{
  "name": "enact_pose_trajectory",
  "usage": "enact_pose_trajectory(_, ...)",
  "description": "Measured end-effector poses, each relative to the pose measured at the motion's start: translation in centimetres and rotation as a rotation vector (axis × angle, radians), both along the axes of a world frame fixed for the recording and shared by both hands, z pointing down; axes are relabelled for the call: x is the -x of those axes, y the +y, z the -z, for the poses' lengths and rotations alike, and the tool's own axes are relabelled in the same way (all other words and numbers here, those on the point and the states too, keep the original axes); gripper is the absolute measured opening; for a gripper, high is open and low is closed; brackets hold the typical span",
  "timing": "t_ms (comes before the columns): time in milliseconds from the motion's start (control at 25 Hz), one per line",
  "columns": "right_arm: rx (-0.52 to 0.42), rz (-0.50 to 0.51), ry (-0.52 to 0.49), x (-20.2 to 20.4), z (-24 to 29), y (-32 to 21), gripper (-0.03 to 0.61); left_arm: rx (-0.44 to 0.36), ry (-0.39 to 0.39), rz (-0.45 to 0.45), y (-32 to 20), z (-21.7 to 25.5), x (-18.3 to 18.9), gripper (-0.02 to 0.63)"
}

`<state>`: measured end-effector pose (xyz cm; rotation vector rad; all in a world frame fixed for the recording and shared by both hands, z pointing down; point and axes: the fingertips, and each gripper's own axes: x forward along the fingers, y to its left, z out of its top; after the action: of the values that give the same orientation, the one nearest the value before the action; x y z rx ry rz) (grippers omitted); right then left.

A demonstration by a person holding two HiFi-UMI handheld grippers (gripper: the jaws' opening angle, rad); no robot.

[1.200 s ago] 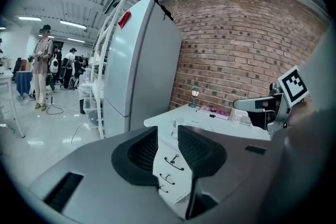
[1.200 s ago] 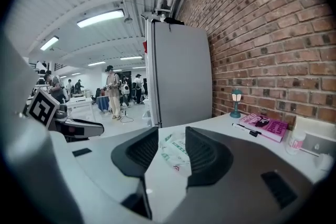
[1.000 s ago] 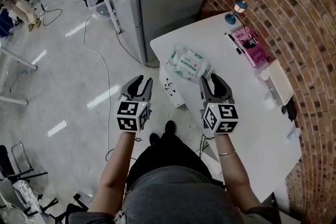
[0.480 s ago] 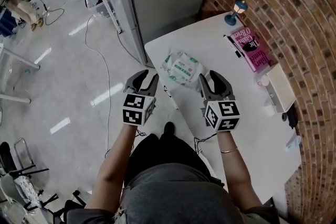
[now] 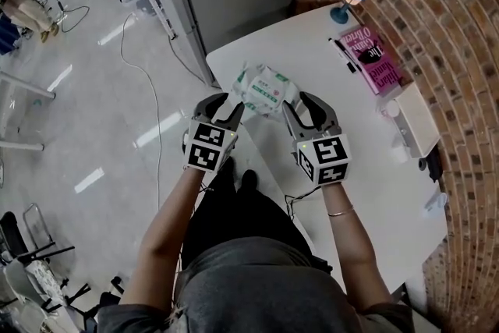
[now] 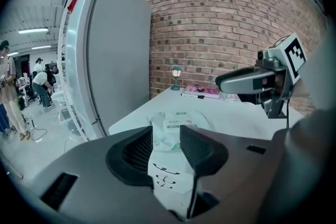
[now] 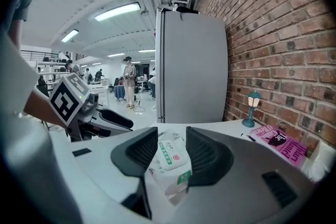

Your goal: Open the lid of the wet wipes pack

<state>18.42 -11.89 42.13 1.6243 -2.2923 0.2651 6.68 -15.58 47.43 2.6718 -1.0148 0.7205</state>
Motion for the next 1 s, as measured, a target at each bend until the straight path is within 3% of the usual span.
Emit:
enact_pose_trajectory(560, 0.121, 0.067, 0.121, 1.9, -3.4, -1.6, 0.150, 0.062, -0.137, -0.211, -1.5, -4.5, -3.8, 0.193)
enact_pose_trajectory(1000, 0.225, 0.122, 0.220, 3.2, -5.7, -2.7, 0.165, 0.115, -0.206, -0.303, -1.9, -6.8, -4.3, 0.195)
